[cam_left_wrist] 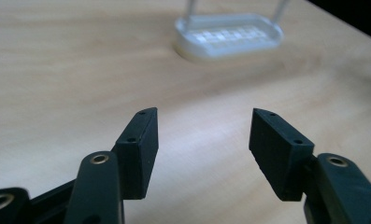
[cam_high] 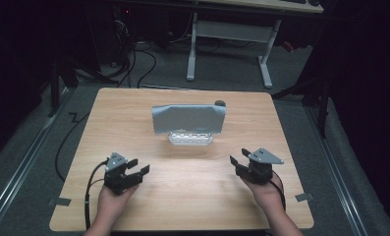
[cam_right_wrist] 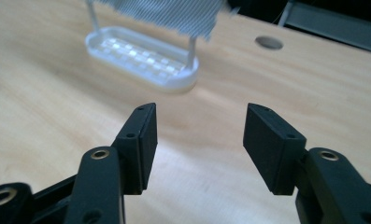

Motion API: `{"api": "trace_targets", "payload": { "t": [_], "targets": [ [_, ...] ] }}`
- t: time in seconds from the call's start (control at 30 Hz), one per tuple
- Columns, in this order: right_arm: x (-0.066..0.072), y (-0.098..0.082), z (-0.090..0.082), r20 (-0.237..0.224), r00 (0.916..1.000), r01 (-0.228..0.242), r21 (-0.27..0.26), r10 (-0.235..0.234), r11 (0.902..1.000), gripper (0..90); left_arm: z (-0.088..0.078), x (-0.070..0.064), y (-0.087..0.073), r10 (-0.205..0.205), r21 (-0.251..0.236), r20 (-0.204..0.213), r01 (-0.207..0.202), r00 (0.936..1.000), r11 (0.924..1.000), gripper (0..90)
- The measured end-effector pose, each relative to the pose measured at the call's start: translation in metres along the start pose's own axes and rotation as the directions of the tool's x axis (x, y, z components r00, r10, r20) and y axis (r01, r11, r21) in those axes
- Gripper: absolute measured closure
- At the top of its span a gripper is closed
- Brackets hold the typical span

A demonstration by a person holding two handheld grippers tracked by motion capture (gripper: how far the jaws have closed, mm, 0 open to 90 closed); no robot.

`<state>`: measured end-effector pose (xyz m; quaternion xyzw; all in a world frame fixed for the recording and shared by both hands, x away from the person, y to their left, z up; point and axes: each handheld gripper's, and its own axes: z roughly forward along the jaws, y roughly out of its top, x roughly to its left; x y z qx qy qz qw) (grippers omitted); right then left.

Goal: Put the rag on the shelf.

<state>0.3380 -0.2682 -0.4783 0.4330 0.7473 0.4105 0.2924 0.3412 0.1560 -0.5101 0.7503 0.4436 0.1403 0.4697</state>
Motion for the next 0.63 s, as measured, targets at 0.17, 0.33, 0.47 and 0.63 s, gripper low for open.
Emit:
{"api": "trace_targets", "payload": {
  "t": [0.17, 0.33, 0.47, 0.63],
  "targets": [
    [0.016, -0.030, -0.010, -0.010, 0.9999, -0.013, 0.013, 0.014, 0.9998, 43.0, -0.006, -0.036, -0.019, 0.008, 0.057, 0.088, -0.013, 0.9961, 0.9983, 42.1],
    [0.023, -0.044, -0.008, -0.011, 0.9983, 0.058, 0.084, -0.057, 0.9948, 42.8, 0.008, -0.041, -0.021, 0.112, 0.118, 0.064, -0.119, 0.9917, 0.9860, 40.7],
    [0.022, -0.042, -0.001, -0.027, 0.9991, 0.036, 0.094, -0.034, 0.9949, 42.6, 0.014, -0.034, -0.022, 0.093, 0.138, 0.071, -0.102, 0.9931, 0.9851, 40.2],
    [0.021, -0.044, 0.002, -0.032, 0.9985, 0.048, 0.105, -0.045, 0.9933, 42.6, 0.011, -0.028, -0.024, 0.074, 0.137, 0.063, -0.082, 0.9953, 0.9871, 40.3]
  ]
}}
